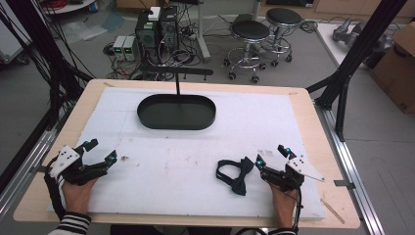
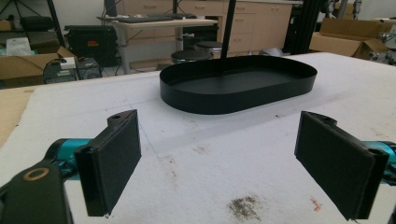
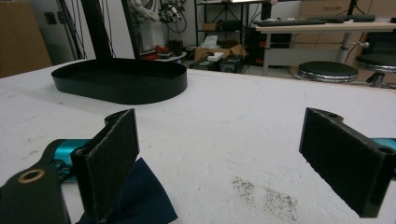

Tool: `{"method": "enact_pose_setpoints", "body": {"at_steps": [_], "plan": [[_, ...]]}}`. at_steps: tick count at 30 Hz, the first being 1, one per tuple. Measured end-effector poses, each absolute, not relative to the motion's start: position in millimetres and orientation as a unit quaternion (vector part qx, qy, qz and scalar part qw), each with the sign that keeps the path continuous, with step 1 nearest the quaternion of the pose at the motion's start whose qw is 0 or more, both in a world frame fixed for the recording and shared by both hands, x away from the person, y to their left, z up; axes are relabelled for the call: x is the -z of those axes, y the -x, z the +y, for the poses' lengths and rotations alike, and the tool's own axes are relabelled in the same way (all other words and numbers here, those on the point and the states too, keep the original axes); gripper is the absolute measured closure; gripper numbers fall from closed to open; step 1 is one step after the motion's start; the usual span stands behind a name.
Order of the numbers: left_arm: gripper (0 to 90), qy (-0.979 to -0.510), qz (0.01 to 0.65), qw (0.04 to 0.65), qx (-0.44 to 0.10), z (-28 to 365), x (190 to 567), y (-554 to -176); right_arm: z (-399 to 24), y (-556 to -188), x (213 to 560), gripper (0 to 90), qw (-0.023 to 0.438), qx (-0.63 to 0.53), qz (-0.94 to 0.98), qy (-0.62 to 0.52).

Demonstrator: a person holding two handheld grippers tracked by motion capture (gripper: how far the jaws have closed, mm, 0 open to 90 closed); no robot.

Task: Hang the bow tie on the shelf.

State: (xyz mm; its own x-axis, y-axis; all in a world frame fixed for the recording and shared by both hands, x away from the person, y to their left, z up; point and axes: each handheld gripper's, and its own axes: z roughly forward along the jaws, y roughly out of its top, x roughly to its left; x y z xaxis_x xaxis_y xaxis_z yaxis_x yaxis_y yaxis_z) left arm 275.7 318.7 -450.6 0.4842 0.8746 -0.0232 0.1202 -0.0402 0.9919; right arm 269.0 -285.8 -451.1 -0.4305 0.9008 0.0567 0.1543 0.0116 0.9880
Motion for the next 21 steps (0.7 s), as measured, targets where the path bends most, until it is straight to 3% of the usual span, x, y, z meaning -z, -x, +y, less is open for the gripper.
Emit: {"method": "enact_pose_setpoints", "body": {"at_steps": [21], "plan": [[14.9,-0.643,0.384,0.575,-0.329,318.3,450.6,-275.5,-284.5,-267.6,451.2,11.0,0.337,-0.564,0.632,-0.412]]}}
